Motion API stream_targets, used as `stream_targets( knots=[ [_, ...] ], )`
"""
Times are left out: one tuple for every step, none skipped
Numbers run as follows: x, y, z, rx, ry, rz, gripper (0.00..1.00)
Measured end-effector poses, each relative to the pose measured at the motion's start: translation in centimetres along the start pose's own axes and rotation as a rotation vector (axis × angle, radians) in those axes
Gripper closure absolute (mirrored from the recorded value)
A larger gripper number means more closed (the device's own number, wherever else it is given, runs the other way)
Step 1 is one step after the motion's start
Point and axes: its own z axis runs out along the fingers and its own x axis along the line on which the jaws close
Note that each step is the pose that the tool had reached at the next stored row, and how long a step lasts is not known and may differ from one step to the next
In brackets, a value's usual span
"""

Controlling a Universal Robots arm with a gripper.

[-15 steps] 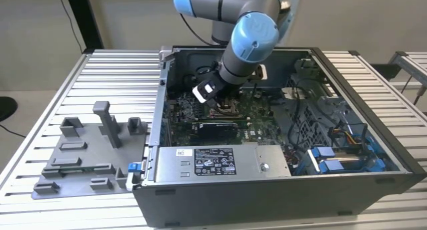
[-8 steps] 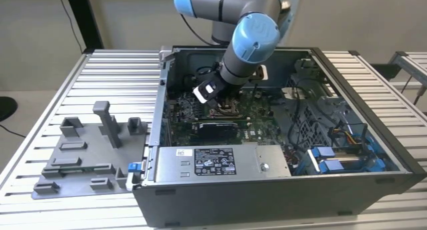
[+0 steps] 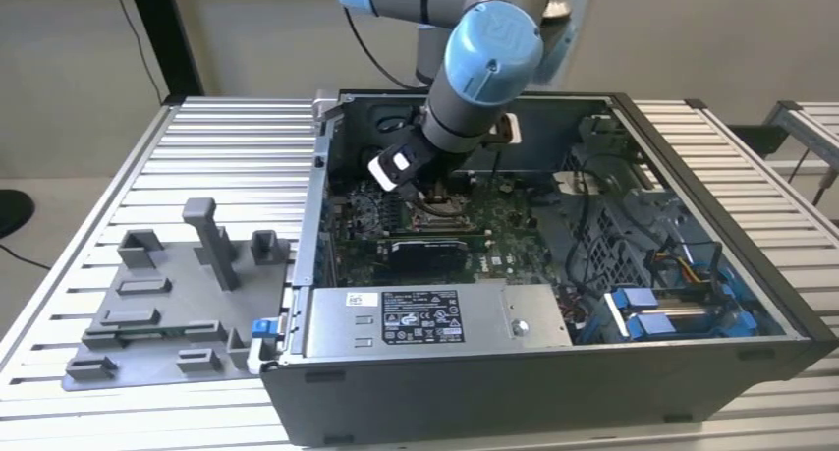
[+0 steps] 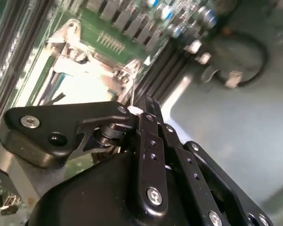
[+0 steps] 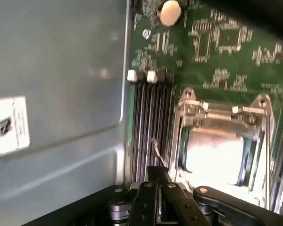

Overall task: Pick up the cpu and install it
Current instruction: 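Place the cpu into insertion slot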

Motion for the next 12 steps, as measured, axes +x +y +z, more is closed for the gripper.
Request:
stream_targets(
  knots=[
    [-0.01, -0.40, -0.03, -0.0007, 0.0004, 0.000, 1.00],
    [-0.06, -0.63, -0.04, -0.0016, 0.0006, -0.001, 1.00],
    [-0.16, -0.66, -0.10, -0.0017, 0.0007, -0.001, 1.00],
    [-0.19, -0.68, -0.09, -0.0019, 0.0008, -0.001, 1.00],
    [-0.21, -0.70, -0.07, -0.0021, 0.0010, -0.001, 1.00],
    [-0.23, -0.71, -0.08, -0.0019, 0.0008, -0.001, 1.00],
    [-0.29, -0.72, -0.11, -0.0019, 0.0007, -0.001, 1.00],
    [-0.38, -0.74, -0.15, -0.0018, 0.0006, -0.001, 1.00],
    [-0.47, -0.84, -0.18, -0.0022, 0.0008, -0.001, 1.00],
    [-0.53, -0.95, -0.20, -0.0025, 0.0007, -0.001, 1.00],
    [-0.55, -0.99, -0.19, -0.0026, 0.0007, -0.001, 1.00],
    [-0.56, -0.99, -0.17, -0.0025, 0.0007, -0.001, 1.00]
  ],
)
